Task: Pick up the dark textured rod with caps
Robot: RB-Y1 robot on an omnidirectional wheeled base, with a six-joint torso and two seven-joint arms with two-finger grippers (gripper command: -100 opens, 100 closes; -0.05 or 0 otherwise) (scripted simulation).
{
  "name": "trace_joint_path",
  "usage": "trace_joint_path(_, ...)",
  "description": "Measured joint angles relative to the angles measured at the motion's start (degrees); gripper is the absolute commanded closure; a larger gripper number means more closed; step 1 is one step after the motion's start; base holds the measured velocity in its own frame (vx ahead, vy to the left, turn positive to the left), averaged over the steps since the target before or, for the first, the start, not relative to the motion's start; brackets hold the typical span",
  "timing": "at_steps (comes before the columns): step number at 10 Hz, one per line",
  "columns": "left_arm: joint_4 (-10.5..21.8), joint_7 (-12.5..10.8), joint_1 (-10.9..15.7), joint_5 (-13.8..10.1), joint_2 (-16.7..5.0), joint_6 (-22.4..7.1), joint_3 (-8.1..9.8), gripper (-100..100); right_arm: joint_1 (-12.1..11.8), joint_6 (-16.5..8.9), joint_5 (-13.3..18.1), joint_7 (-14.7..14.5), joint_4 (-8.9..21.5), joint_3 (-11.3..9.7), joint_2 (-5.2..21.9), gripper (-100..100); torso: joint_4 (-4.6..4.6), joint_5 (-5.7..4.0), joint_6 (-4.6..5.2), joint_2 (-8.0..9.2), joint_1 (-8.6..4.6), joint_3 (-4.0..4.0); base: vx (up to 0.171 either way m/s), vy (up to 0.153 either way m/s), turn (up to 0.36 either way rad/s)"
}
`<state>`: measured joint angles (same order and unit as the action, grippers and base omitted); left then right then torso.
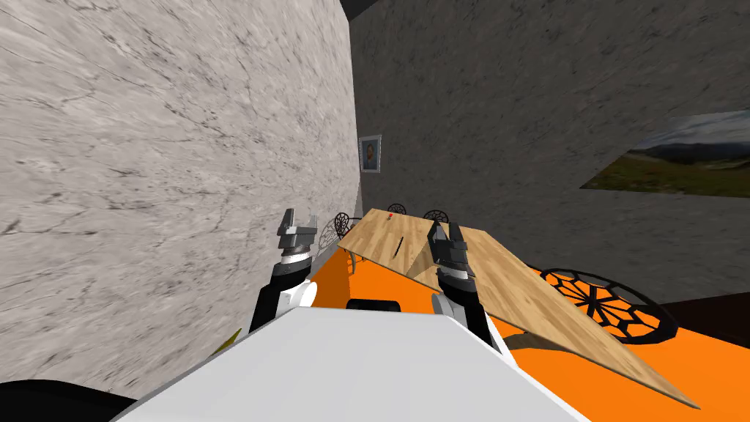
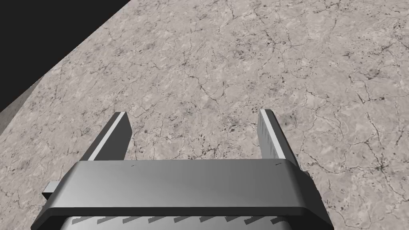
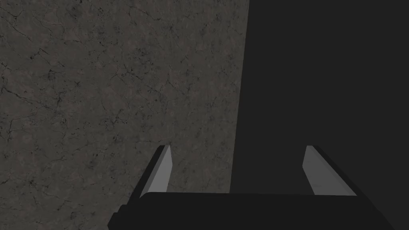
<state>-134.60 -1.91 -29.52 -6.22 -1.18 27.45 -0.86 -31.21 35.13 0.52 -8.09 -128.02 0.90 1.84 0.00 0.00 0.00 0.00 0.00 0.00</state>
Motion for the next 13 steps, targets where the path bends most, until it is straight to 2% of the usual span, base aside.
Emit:
trace_joint_path(5,0.0,0.0,0.0,0.0,0.0,0.0,0.0,0,-3.7,-1.2,-6.6,-0.1,4.5,0.6,7.3,-100,0.03,-0.01,-0.03,0.13,-0.04,0.07,-0.032,-0.001,0.311)
trace_joint_path(7,0.0,0.0,0.0,0.0,0.0,0.0,0.0,0,-4.9,-1.4,-10.2,-0.2,8.8,0.8,10.7,-100,0.03,-0.01,-0.02,0.12,-0.07,0.07,-0.027,-0.004,0.237)
trace_joint_path(9,0.0,0.0,0.0,0.0,0.0,0.0,0.0,0,-7.1,-2.5,-12.6,-0.6,9.2,0.1,12.2,-100,0.02,-0.01,-0.02,0.09,-0.03,0.05,-0.024,0.004,0.368)
trace_joint_path(10,0.0,0.0,0.0,0.0,0.0,0.0,0.0,0,-8.7,-3.1,-14.3,-0.6,10.2,0.2,13.9,-100,0.02,-0.01,-0.02,0.1,-0.05,0.06,-0.02,-0.005,0.175)
trace_joint_path(13,0.0,0.0,0.0,0.0,0.0,0.0,0.01,0,-10.1,-4.6,-18.4,-0.5,12.7,0.3,16.9,-100,0.02,-0.01,0.03,0.05,-0.07,0.03,-0.017,0.001,0.267)
